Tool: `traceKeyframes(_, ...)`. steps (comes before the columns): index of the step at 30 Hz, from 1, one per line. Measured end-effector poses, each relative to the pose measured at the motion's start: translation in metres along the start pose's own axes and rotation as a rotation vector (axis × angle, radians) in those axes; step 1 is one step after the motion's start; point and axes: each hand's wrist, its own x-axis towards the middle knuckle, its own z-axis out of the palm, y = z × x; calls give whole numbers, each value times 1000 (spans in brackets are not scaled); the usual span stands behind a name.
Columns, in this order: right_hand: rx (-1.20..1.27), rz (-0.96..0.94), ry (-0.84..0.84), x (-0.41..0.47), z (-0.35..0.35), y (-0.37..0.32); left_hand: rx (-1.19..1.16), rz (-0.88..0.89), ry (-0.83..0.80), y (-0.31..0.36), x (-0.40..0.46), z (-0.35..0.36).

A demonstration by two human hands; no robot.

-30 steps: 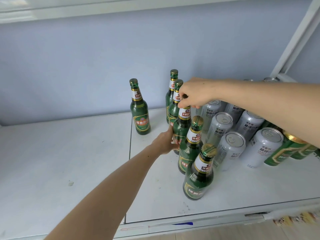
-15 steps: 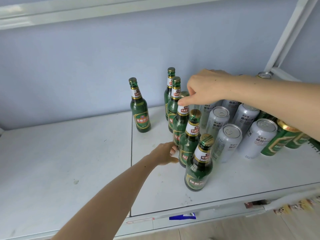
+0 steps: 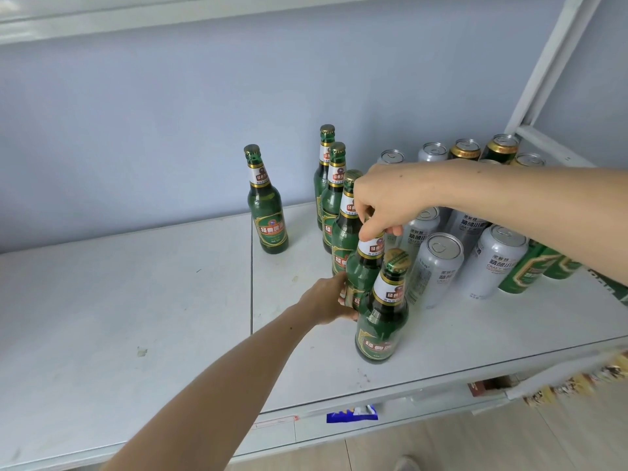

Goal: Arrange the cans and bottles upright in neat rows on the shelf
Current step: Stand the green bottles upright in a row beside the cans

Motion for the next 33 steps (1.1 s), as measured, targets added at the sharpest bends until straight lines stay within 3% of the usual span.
traceKeyframes(9,64,68,-47,0,-10,2,-1,-15,-27,-5,-1,-4)
traceKeyframes(16,47,200,326,11,-29,24,62,-203,127,-19,6,-18)
traceKeyframes(21,-40,142,239,35,-14,18,-135,-181,161,-8,18,-32)
traceKeyframes(26,-5,127,253,52,-6,19,-118,-93,134,-4,27,-36)
traceKeyframes(33,49,62,231,48,-8,25,-192,-75,221,-4,32,-31)
